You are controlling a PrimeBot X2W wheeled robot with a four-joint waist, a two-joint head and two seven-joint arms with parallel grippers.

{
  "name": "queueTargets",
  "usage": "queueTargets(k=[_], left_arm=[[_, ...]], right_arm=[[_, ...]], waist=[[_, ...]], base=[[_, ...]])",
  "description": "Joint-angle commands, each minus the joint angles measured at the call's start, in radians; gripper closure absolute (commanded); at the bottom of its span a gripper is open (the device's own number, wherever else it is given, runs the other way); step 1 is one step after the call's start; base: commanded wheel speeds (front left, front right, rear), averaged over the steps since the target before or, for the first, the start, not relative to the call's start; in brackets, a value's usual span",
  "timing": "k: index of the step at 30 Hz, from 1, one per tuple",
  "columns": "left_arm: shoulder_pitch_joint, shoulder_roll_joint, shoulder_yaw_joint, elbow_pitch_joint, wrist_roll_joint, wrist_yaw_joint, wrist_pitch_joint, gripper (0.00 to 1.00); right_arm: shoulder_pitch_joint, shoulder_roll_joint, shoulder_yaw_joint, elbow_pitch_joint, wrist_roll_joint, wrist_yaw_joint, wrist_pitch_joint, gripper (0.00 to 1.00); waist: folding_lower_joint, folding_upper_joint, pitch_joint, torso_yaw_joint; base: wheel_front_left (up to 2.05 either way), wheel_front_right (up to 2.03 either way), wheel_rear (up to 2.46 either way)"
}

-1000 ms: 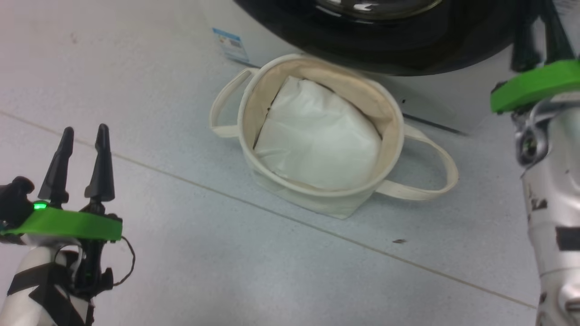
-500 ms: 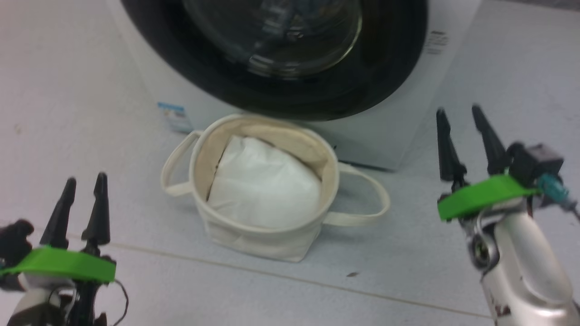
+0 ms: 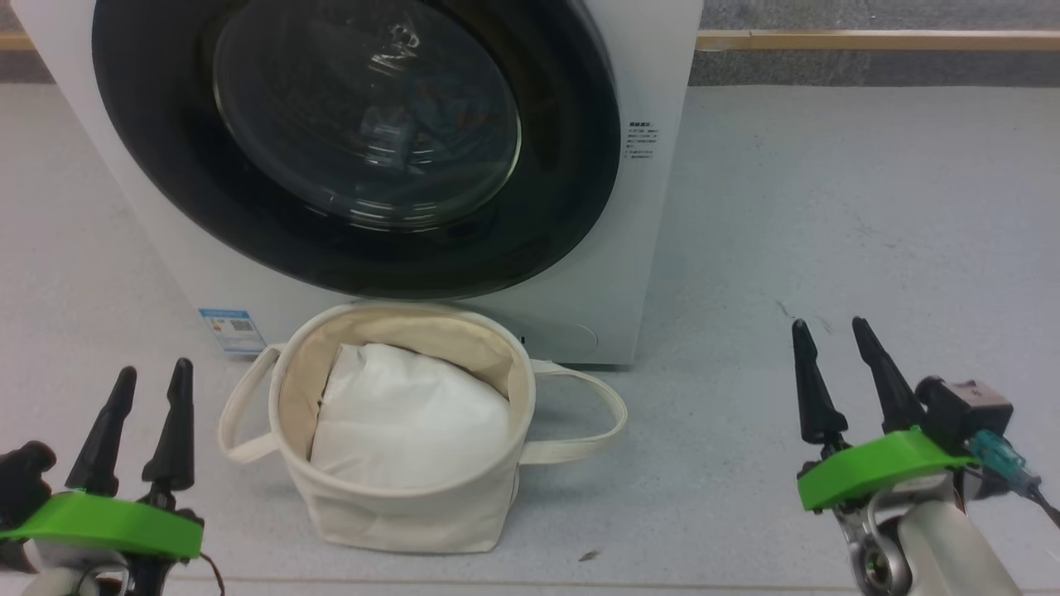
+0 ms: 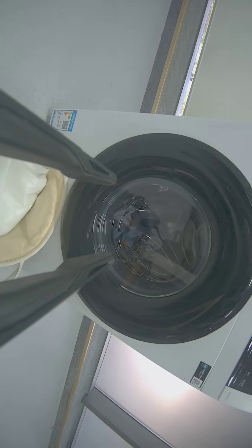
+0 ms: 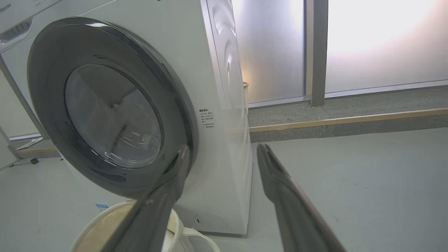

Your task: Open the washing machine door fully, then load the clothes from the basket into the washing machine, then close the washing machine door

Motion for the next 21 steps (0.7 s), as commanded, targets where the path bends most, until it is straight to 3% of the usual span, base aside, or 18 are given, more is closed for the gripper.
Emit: queueTargets(k=[1,21], left_arm=[[-0.02,0.04,0.037,-0.034,0.0,-0.006,-0.009,0.0],[-0.018,0.024,0.039,-0.043,0.029,-0.006,-0.009,0.0]], right_arm=[[-0.012,-0.001,0.009,-0.041,0.0,0.0,-0.012,0.0],[0.027,0.026,-0.016,-0.035,-0.024,0.0,-0.012,0.0]], waist=[[0.0002,0.0,-0.005,-0.004],[0.0002,0.0,-0.003,0.024]], base=[[0.0,0.0,0.0],[0.0,0.0,0.0]])
